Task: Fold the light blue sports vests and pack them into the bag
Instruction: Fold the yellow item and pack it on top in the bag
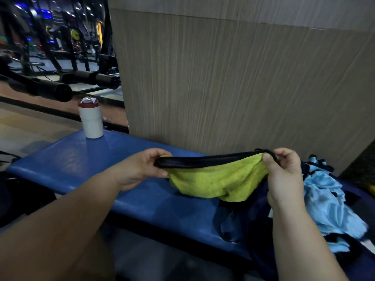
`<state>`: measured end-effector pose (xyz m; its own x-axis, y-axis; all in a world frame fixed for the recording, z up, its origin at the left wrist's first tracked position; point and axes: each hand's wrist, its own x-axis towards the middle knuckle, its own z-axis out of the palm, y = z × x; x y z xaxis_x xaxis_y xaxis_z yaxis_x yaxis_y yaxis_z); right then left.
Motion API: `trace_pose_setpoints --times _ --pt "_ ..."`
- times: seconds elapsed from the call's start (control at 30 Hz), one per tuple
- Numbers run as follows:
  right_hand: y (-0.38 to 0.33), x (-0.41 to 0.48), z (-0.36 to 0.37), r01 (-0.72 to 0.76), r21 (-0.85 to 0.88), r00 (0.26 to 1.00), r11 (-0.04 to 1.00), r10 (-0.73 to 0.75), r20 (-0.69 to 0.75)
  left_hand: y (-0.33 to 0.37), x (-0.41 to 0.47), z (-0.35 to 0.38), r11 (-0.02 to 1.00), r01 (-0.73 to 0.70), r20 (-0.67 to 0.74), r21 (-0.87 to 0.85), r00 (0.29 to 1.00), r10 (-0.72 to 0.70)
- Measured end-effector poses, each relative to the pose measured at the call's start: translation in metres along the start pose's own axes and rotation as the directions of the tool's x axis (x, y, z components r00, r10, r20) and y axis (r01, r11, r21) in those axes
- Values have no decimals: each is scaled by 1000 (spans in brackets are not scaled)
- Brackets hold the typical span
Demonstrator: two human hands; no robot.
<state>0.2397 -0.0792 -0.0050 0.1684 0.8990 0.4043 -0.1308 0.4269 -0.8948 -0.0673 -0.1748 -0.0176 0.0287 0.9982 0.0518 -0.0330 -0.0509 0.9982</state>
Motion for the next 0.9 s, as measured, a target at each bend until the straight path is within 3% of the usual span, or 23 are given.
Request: trace_pose_setpoints --times 0.1,0.17,0.37,0.53,0.7,0.9 --pt "2 0 1 -24 -45 999 999 25 24 6 6 2 874 -76 -160 479 972 172" --pt "0 -1 3 -54 -72 998 996 56 38 12 11 1 788 -47 -325 614 894 307" --pt "-16 -1 9 -134 -82 988 988 140 70 44 18 -8 827 -53 -446 560 821 355" --pt "-15 6 15 -164 -160 983 973 174 52 64 20 -10 922 -186 -423 341 845 327" --pt "-28 6 25 -109 -167 992 980 117 37 77 19 -7 954 -186 -395 236 878 269" --pt "-52 8 29 36 -265 999 963 -29 29 95 16 -4 958 -203 -452 204 848 276"
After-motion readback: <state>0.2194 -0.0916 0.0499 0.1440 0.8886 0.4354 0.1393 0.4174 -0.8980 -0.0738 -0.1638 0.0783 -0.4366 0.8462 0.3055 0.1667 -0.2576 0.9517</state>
